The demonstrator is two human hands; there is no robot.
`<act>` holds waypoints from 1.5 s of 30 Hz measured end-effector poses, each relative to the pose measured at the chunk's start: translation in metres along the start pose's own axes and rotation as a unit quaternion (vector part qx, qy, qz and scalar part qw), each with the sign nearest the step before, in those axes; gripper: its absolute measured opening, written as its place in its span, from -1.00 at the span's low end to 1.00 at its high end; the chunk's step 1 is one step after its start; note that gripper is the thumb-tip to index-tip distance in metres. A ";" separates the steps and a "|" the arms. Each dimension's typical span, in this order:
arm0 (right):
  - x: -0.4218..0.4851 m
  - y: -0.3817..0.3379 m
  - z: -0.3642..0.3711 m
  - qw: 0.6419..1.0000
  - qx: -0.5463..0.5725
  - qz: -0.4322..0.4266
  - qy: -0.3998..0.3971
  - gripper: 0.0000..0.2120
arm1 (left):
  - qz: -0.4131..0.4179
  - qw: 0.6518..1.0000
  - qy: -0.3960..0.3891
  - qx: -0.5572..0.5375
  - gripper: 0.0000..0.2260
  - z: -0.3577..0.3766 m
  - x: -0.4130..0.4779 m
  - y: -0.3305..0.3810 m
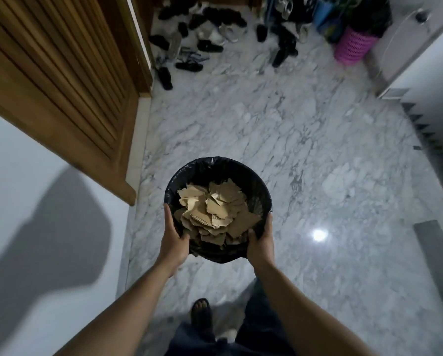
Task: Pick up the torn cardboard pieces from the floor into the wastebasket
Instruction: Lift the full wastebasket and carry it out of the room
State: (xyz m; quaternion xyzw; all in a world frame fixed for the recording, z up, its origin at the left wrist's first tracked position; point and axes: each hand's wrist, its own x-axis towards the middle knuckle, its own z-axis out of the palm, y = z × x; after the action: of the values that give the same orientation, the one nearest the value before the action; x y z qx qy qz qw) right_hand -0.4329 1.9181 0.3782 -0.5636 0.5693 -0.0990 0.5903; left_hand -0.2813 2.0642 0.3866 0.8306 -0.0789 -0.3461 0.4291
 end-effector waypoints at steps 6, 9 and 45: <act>0.095 -0.059 -0.034 0.998 0.018 -0.036 0.037 -0.27 | 0.035 0.999 -0.013 0.013 -0.22 0.046 0.083 0.096; 0.157 -0.090 -0.062 0.997 0.039 -0.044 0.040 -0.26 | 0.050 0.998 -0.009 0.031 -0.23 0.084 0.125 0.153; 0.769 -0.513 -0.280 0.960 0.222 -0.024 0.167 -0.12 | 0.135 0.968 -0.211 -0.025 -0.17 0.419 0.697 0.711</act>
State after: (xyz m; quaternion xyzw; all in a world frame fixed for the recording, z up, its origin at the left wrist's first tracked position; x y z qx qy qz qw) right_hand -0.1281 1.0031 0.4260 -0.4076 0.6097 -0.3295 0.5946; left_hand 0.0891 1.0494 0.4143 0.7094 -0.2710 -0.4543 0.4658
